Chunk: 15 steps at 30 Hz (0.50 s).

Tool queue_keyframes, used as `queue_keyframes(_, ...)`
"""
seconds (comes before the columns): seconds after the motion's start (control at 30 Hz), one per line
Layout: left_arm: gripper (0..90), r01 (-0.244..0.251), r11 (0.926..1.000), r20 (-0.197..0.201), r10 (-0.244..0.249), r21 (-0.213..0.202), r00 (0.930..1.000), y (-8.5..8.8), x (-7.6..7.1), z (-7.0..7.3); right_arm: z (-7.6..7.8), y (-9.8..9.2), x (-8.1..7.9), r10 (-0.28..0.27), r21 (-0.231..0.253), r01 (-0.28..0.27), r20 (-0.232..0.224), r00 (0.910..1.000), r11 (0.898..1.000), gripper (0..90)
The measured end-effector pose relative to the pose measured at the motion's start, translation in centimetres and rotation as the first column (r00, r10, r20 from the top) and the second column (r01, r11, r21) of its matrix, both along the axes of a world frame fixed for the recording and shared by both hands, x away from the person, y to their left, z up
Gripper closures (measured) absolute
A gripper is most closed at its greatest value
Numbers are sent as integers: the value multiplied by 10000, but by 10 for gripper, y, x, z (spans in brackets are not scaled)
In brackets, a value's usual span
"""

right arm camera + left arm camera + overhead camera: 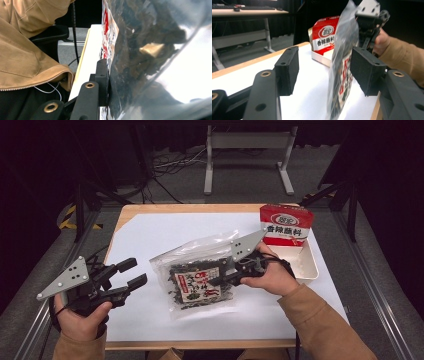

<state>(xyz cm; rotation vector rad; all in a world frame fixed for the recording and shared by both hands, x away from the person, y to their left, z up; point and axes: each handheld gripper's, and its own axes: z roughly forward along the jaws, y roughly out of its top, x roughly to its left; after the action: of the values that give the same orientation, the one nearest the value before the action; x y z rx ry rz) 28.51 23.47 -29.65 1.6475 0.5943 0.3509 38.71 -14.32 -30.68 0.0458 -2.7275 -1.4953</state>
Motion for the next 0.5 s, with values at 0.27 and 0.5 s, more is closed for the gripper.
queue_keyframes(0.27, 412, -14, 9999, -114, 15, 103, 9999, -2, 5, -5, 15, -26, -2, -728, -2, 728, 210, 9971, 9973, 745)
queue_keyframes(0.5, 382, -144, 9998, -174, 147, 137, 9997, -3, 11, -9, 28, -48, -4, -1351, -27, 1352, 259, 9905, 9908, 745)
